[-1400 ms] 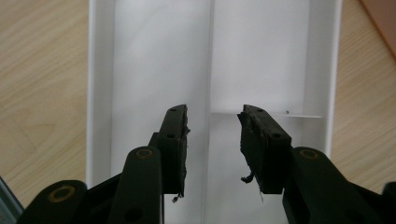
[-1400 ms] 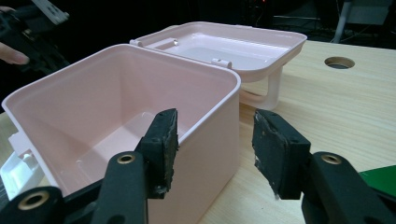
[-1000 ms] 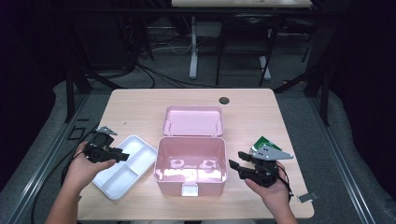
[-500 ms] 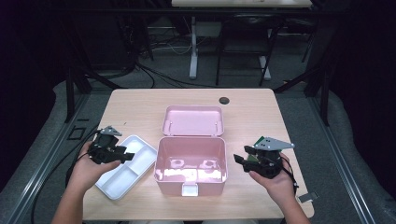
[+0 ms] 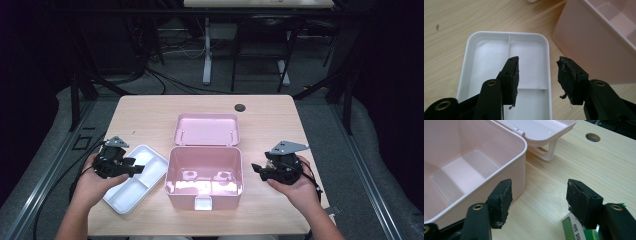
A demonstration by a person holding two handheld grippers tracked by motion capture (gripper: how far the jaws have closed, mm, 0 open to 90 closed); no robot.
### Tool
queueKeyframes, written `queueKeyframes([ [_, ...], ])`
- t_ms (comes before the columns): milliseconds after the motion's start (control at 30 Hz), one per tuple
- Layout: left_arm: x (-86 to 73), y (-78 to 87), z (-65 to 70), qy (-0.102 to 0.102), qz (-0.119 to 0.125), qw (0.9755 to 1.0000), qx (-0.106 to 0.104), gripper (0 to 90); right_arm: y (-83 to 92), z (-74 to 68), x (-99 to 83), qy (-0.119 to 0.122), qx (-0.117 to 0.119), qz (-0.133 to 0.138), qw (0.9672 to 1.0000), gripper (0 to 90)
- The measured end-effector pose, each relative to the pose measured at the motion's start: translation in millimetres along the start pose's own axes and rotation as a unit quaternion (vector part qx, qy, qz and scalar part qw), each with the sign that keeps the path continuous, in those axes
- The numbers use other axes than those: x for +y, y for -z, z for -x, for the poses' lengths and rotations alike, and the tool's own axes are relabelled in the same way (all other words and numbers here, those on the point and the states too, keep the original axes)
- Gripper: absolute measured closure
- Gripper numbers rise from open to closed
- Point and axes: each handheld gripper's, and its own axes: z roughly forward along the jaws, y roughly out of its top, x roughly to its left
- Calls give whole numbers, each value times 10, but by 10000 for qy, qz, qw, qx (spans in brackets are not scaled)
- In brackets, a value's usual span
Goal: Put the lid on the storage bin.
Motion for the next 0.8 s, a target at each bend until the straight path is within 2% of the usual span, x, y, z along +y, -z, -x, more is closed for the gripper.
queueKeyframes([
  [67,-6,0,-4,17,3,10000,-6,516,0,15,25,55,6,-39,10000,364],
  [200,-16,22,-17,69,23,10000,-7,513,7,49,94,241,-146,-255,9993,334],
  [267,-21,35,-20,99,51,9999,-19,513,6,78,134,356,-249,-464,9980,320],
  [333,-24,42,-20,102,65,9999,-18,513,-21,106,161,430,-299,-525,9972,310],
  [600,-40,39,-33,111,33,9999,13,505,-133,224,320,669,-456,-1146,9901,302],
  [633,-41,40,-36,113,47,9999,5,505,-143,231,333,679,-399,-1158,9901,301],
  [733,-41,50,-31,111,52,9999,-7,505,-170,242,397,748,-458,-1341,9871,302],
  [800,-41,54,-29,111,69,9999,-14,505,-195,264,428,740,-369,-1448,9860,302],
])
